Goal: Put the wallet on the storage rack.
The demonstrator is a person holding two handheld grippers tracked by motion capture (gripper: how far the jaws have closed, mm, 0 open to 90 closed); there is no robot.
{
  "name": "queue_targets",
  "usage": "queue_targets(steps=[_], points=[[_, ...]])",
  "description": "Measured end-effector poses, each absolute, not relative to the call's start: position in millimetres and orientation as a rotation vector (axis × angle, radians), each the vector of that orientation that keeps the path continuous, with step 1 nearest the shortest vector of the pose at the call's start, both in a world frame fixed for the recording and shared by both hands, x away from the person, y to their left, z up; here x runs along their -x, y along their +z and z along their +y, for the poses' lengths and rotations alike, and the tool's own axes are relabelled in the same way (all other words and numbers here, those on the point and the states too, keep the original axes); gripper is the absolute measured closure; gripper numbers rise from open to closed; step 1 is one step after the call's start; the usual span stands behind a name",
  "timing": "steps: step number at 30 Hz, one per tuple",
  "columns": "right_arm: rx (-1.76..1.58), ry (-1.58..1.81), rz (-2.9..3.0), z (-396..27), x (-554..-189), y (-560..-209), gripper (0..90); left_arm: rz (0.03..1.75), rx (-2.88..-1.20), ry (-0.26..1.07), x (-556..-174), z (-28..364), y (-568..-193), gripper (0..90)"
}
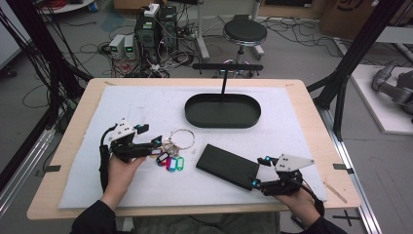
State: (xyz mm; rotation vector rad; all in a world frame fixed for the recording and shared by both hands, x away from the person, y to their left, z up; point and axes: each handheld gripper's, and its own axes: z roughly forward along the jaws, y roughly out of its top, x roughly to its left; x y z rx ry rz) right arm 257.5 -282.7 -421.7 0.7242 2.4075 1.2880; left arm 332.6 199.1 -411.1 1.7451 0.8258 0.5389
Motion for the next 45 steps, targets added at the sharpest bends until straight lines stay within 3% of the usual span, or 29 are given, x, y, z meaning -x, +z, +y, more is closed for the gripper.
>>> queue_targets(steps=[3, 16, 18, 23, 27, 45], points=[[-0.668, 1.234, 2.446, -278.7, -250.5, -429.4, 35.2, 0.831, -1.737, 0.540, -331.6, 200.4, -410.9, 29.7], [-0.471, 1.032, 2.472, -263.8, -245.3, -450.8, 46.1, 0.832, -1.741, 0.537, -331.6, 200.7, -412.2, 29.7], [-0.435, 1.018, 2.466, -263.2, -244.0, -451.2, 50.9, 0.832, -1.738, 0.535, -331.7, 200.6, -412.3, 29.7], [-0.423, 1.027, 2.484, -263.1, -244.6, -445.1, 73.4, 0.831, -1.733, 0.529, -330.9, 199.2, -412.6, 29.7], [-0.467, 1.052, 2.483, -265.4, -251.0, -439.0, 80.5, 0.825, -1.735, 0.527, -330.6, 197.7, -412.3, 29.6], [-0.740, 1.392, 2.361, -291.1, -285.2, -405.6, 82.6, 0.751, -1.737, 0.493, -334.7, 175.3, -406.0, 29.7]])
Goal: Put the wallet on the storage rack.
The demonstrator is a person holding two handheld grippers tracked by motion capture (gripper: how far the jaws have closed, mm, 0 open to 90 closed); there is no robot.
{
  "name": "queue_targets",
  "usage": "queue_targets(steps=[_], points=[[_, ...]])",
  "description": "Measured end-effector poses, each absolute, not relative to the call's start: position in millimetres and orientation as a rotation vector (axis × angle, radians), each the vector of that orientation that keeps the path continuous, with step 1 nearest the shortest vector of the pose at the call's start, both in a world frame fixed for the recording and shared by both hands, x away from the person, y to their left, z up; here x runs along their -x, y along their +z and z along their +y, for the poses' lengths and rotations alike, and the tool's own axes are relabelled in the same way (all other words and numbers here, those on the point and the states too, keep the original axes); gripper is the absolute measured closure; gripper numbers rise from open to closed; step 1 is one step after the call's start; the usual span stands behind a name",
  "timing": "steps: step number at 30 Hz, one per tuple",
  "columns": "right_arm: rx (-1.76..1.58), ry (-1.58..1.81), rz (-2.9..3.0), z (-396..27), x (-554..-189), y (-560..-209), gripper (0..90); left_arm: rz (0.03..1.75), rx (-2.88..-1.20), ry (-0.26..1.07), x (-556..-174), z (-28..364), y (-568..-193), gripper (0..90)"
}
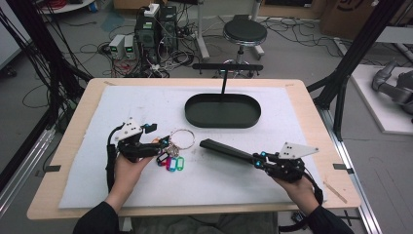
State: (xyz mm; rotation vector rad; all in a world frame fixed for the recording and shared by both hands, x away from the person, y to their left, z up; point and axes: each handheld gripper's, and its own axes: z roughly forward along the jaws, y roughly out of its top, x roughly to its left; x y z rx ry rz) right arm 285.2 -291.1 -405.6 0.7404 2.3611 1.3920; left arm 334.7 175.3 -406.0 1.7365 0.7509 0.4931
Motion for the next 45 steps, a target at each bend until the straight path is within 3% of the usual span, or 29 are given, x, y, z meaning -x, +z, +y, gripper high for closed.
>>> queue_targets(steps=[29, 34, 37, 43, 45], points=[[-0.864, 1.491, 2.354, -303.4, -306.2, -399.7, 81.9, 0.486, -1.903, 0.281, -376.7, 72.4, -420.7, 35.7], [-0.868, 1.493, 2.353, -303.9, -306.9, -399.9, 81.2, 0.433, -1.927, 0.275, -377.8, 65.1, -425.0, 49.2], [-0.874, 1.498, 2.343, -304.7, -307.8, -400.1, 80.5, 0.426, -1.953, 0.350, -375.4, 61.5, -423.4, 56.3], [-0.891, 1.502, 2.311, -306.8, -309.3, -402.0, 71.8, 0.423, -1.971, 0.402, -374.1, 61.3, -422.1, 64.5], [-0.894, 1.487, 2.284, -308.0, -309.2, -402.9, 58.0, 0.424, -1.974, 0.402, -374.3, 61.7, -422.0, 64.8]])
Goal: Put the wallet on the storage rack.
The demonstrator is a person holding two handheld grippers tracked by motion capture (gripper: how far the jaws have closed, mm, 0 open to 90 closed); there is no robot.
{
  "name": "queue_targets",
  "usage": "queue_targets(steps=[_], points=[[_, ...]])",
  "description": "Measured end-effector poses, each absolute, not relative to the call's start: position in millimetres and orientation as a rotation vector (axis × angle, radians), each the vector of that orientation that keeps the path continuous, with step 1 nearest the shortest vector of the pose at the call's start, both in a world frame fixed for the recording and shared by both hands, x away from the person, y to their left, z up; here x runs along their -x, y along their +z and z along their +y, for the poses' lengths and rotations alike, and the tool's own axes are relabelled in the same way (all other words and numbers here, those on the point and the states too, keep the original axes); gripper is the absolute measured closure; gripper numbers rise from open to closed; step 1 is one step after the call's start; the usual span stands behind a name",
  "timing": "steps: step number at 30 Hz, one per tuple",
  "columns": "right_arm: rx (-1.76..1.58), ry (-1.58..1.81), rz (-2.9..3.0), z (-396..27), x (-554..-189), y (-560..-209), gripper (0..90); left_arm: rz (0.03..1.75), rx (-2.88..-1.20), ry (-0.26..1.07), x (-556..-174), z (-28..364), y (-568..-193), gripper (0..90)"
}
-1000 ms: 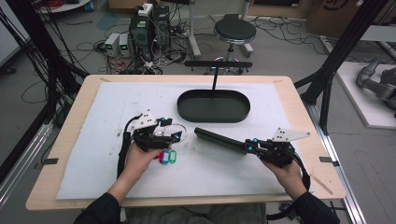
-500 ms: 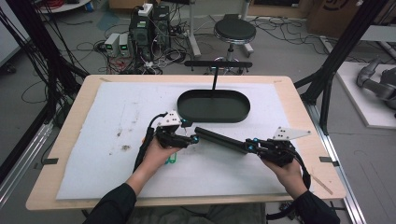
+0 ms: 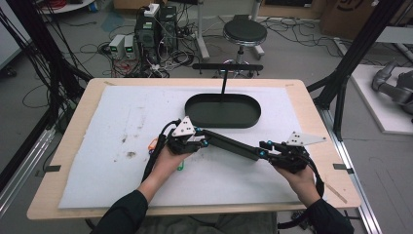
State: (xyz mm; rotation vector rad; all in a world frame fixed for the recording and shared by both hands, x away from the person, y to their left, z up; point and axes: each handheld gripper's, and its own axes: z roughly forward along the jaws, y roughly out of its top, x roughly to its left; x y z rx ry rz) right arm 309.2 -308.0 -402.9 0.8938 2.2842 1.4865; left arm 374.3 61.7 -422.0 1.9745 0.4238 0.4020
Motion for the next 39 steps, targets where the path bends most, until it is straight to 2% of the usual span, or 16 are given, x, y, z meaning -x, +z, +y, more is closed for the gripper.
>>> queue_targets(steps=[1, 4, 8, 12, 14, 15, 17, 18, 19, 22, 27, 34, 39], points=[[-0.894, 1.476, 2.276, -308.7, -309.8, -403.8, 52.0, 0.427, -1.974, 0.401, -374.3, 61.8, -422.0, 64.9], [-0.901, 1.473, 2.275, -310.8, -310.5, -406.1, 45.2, 0.440, -1.967, 0.395, -374.5, 61.5, -422.4, 65.0], [-0.873, 1.384, 2.332, -306.1, -310.6, -411.8, 41.4, 0.458, -1.953, 0.379, -375.5, 61.5, -423.4, 65.2], [-0.847, 1.293, 2.375, -297.0, -313.5, -417.6, 46.9, 0.458, -1.953, 0.379, -375.5, 61.5, -423.3, 65.2], [-0.822, 1.273, 2.393, -292.5, -316.0, -419.3, 56.0, 0.457, -1.953, 0.379, -375.4, 61.5, -423.3, 65.2], [-0.815, 1.270, 2.397, -291.0, -316.6, -419.7, 63.9, 0.459, -1.954, 0.383, -375.3, 61.7, -423.2, 65.1], [-0.765, 1.267, 2.394, -289.7, -317.4, -419.2, 70.0, 0.468, -1.948, 0.387, -376.0, 62.5, -423.2, 64.5], [-0.765, 1.267, 2.394, -289.7, -317.4, -419.2, 70.0, 0.468, -1.948, 0.387, -376.0, 62.5, -423.2, 62.9], [-0.745, 1.294, 2.413, -291.4, -319.4, -418.2, 75.1, 0.486, -1.941, 0.378, -376.4, 64.2, -422.8, 62.4], [-0.742, 1.311, 2.416, -291.8, -319.0, -415.2, 76.4, 0.501, -1.950, 0.387, -376.3, 68.1, -420.9, 54.8], [-0.702, 1.357, 2.423, -293.2, -317.4, -407.2, 76.6, 0.523, -1.911, 0.371, -373.4, 80.6, -416.3, 48.3], [-0.659, 1.482, 2.386, -293.7, -314.0, -391.1, 76.6, 0.461, -1.858, 0.347, -364.4, 97.6, -403.7, 44.7], [-0.574, 1.564, 2.410, -288.3, -313.8, -378.8, 76.6, 0.424, -1.812, 0.284, -357.1, 112.9, -392.9, 37.3]])
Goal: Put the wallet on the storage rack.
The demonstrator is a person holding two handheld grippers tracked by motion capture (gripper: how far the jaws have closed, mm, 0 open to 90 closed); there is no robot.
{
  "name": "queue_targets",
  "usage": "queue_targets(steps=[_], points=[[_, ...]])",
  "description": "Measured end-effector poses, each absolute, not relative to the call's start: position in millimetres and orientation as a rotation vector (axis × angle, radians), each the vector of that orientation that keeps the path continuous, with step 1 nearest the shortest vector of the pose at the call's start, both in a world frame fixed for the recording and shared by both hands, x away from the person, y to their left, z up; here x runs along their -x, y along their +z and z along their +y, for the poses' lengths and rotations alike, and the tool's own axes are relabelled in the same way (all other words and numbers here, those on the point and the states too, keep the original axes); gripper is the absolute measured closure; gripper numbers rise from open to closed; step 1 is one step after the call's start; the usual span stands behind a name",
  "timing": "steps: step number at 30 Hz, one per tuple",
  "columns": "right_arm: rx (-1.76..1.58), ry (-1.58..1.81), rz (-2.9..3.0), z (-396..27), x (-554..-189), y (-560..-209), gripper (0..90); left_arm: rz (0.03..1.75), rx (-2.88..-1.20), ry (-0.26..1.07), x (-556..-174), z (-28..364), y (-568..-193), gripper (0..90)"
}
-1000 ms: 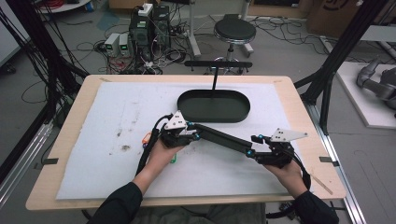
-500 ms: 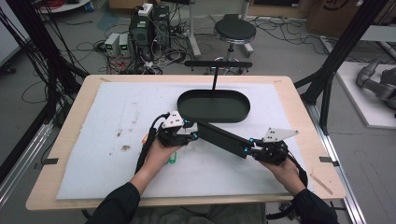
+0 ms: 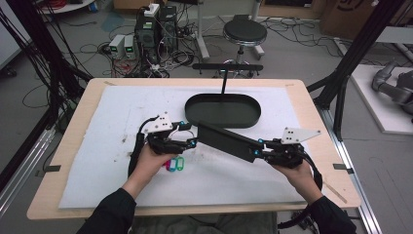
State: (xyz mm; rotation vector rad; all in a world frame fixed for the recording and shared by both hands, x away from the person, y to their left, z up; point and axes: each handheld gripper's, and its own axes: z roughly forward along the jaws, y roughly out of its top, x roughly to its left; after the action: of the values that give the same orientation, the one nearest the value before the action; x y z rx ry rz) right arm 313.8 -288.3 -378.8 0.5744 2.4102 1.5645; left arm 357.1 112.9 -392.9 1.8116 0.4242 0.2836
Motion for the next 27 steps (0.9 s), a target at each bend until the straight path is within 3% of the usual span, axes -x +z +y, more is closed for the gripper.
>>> queue_targets(steps=[6, 14, 19, 21, 22, 27], points=[[-0.487, 1.597, 2.456, -276.9, -312.6, -374.2, 76.6, 0.377, -1.791, 0.231, -349.6, 124.4, -384.3, 32.7], [-0.382, 1.662, 2.511, -265.3, -312.7, -369.6, 76.5, 0.273, -1.799, 0.161, -341.2, 125.1, -382.6, 33.8], [-0.340, 1.685, 2.539, -261.0, -313.4, -368.1, 76.5, 0.167, -1.808, 0.122, -334.5, 119.3, -381.9, 50.2], [-0.339, 1.686, 2.539, -260.9, -313.7, -368.1, 76.4, 0.159, -1.814, 0.129, -333.4, 118.5, -382.0, 52.1], [-0.342, 1.698, 2.542, -262.4, -314.7, -367.8, 76.4, 0.146, -1.818, 0.124, -332.5, 118.3, -383.0, 59.2], [-0.373, 1.725, 2.529, -267.3, -316.9, -366.8, 76.0, 0.123, -1.808, 0.105, -332.1, 117.4, -383.6, 68.6]])
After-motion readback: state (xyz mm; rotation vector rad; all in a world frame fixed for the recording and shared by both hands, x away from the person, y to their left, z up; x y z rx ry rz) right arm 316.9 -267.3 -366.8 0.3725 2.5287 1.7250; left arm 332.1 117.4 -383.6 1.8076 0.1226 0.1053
